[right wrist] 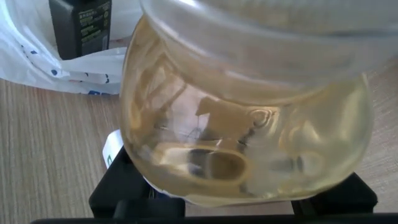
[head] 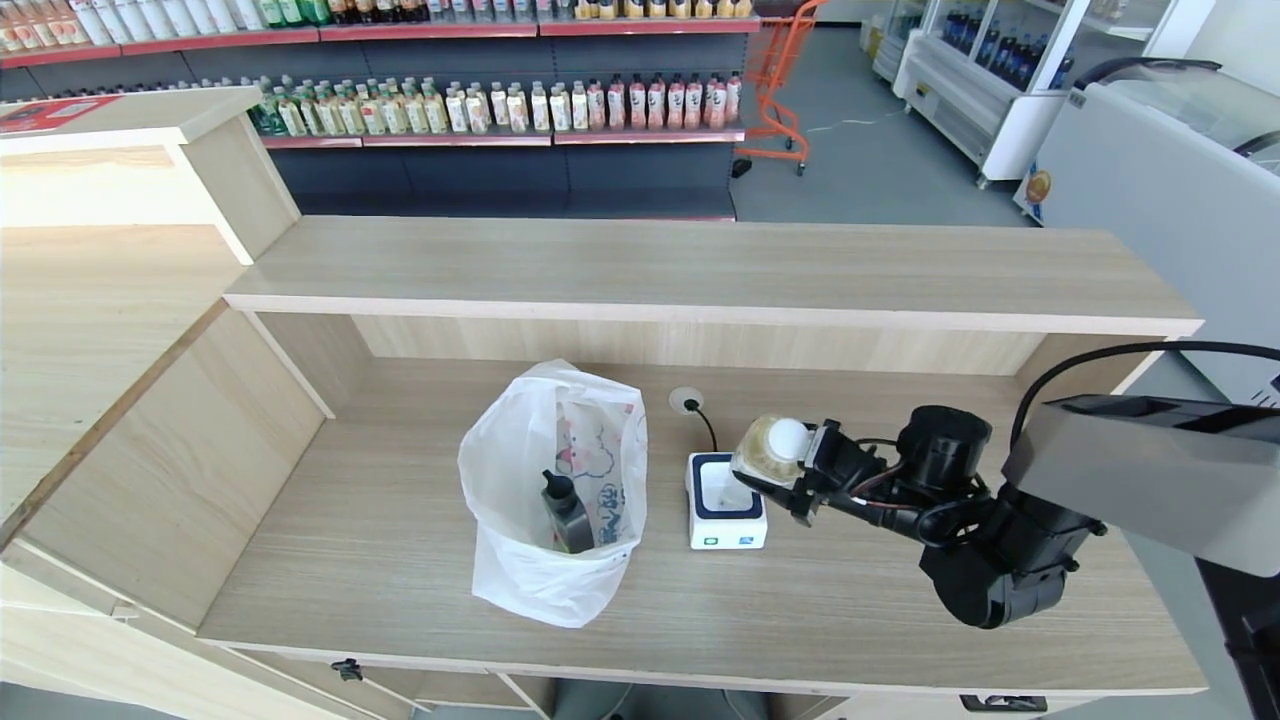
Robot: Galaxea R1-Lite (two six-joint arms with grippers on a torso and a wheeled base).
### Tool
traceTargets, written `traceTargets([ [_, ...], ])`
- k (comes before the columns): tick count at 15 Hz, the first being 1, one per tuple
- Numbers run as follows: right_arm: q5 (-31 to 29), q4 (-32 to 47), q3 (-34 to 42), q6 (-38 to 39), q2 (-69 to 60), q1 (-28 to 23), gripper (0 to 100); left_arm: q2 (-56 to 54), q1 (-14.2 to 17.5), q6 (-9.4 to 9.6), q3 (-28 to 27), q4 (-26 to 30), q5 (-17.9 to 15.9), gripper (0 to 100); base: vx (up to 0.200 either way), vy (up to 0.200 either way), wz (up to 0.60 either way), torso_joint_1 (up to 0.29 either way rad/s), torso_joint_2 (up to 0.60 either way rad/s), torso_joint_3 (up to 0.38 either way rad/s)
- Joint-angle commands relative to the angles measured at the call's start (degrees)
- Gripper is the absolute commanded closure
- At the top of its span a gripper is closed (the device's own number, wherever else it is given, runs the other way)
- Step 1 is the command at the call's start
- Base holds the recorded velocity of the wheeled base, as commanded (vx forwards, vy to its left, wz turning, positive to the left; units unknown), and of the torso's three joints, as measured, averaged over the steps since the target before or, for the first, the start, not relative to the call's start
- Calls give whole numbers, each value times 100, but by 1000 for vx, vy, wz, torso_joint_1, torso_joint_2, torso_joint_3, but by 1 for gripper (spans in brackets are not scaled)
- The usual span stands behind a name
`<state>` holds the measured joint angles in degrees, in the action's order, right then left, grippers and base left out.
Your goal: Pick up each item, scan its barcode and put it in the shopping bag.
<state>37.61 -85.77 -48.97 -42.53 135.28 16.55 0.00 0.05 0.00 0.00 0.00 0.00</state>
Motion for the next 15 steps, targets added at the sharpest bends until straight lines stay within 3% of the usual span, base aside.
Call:
traceTargets([
  [1,36,17,-51,-124,271,14,100,9,13,0,0,0,0,0,0,0,0,0,0,0],
  [15,396,-45,-904,-352,833,-3,100,9,4,0,0,0,0,0,0,0,0,0,0,0],
])
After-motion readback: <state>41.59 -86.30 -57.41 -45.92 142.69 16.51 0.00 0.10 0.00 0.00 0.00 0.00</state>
